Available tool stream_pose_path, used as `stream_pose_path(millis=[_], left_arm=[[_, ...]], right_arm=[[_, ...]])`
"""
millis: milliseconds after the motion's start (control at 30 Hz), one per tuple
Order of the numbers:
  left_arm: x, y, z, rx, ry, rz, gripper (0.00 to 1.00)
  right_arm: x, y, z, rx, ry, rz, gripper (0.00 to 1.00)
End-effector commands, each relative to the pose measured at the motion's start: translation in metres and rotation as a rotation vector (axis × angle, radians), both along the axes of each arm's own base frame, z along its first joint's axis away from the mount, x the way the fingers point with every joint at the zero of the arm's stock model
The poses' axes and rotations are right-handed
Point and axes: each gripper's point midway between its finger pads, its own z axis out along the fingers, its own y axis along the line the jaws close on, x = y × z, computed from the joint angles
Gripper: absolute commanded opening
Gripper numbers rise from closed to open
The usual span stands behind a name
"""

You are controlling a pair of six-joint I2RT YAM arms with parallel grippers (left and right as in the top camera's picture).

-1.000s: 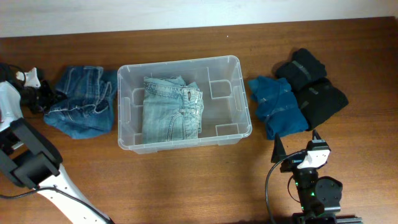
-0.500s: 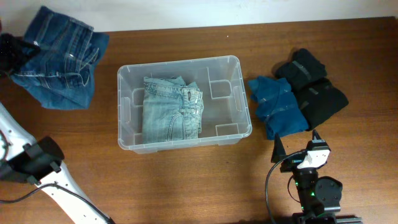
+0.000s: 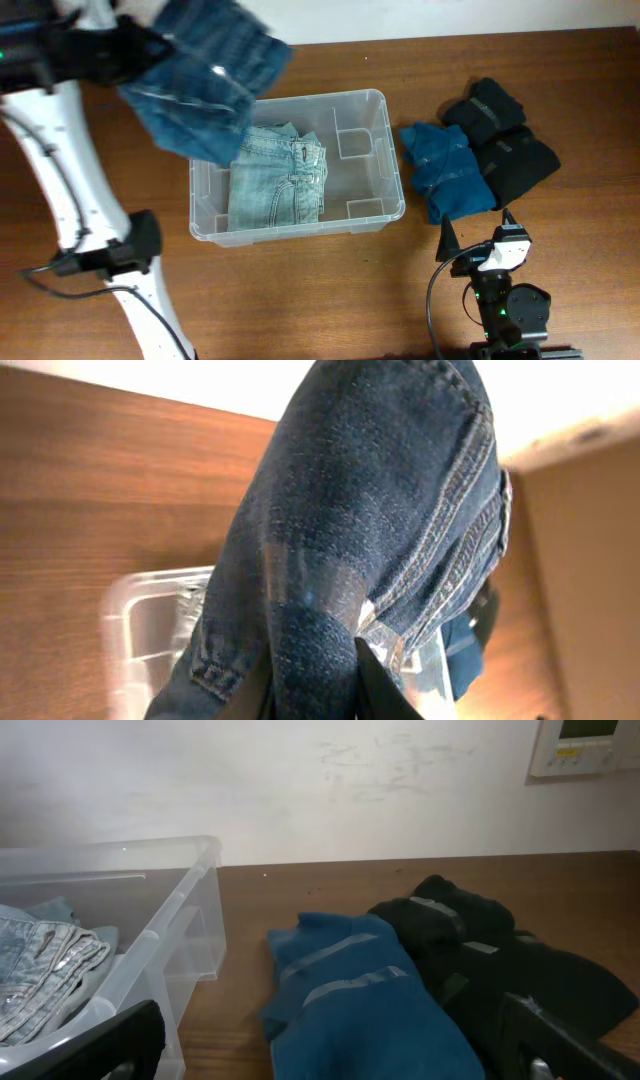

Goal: Pack container
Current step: 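Carry the dark jeans with the left gripper and place them in the bin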

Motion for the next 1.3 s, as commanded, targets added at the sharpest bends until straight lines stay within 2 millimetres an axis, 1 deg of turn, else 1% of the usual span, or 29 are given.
stream_pose_path(millis=[0,167,233,267,367,500,600,667,767,800,867,900,967,1100,1267], left_arm=[[-0.025,-0.038,0.037,0.166,-0.118,0.015,0.01],[-0.027,-0.073,0.014,0.407,-0.099,0.034,0.01],[-0.029,-0.087,0.001,0.459,-0.061,0.057,0.01],[-0.032,-0.099,-0.013,0.509,-0.024,0.059,0.01],[-0.037,-0.113,-0.04,0.579,0.048,0.058,0.01],[-0.045,-0.122,-0.074,0.63,0.153,0.057,0.01],[-0.048,-0.123,-0.09,0.645,0.211,0.064,0.01],[-0.048,-0.118,-0.096,0.659,0.232,0.097,0.01],[-0.044,-0.108,-0.095,0.671,0.232,0.202,0.01],[-0.042,-0.103,-0.093,0.662,0.232,0.274,0.01],[-0.041,-0.097,-0.09,0.633,0.234,0.381,0.01],[-0.039,-0.093,-0.09,0.59,0.247,0.465,0.01],[-0.038,-0.089,-0.09,0.547,0.262,0.534,0.01],[-0.035,-0.081,-0.09,0.486,0.285,0.631,0.01],[-0.035,-0.081,-0.09,0.467,0.289,0.66,0.01]], right_arm=[[0.0,-0.004,-0.003,0.003,0.003,-0.021,0.98],[0.0,-0.004,-0.003,0.003,0.003,-0.021,0.98],[0.0,-0.004,-0.003,0.003,0.003,-0.021,0.98],[0.0,-0.004,-0.003,0.003,0.003,-0.021,0.98],[0.0,-0.004,-0.003,0.003,0.003,-0.021,0.99],[0.0,-0.004,-0.003,0.003,0.003,-0.021,0.98],[0.0,-0.004,-0.003,0.003,0.003,-0.021,0.98],[0.0,-0.004,-0.003,0.003,0.003,-0.021,0.98],[0.0,-0.004,-0.003,0.003,0.003,-0.021,0.98],[0.0,-0.004,-0.003,0.003,0.003,-0.021,0.98],[0.0,-0.004,-0.003,0.003,0.003,-0.021,0.98],[0.0,-0.004,-0.003,0.003,0.003,-0.021,0.98],[0.0,-0.004,-0.003,0.003,0.003,-0.021,0.98],[0.0,-0.004,-0.003,0.003,0.003,-0.021,0.98],[0.0,-0.004,-0.003,0.003,0.003,-0.021,0.98]])
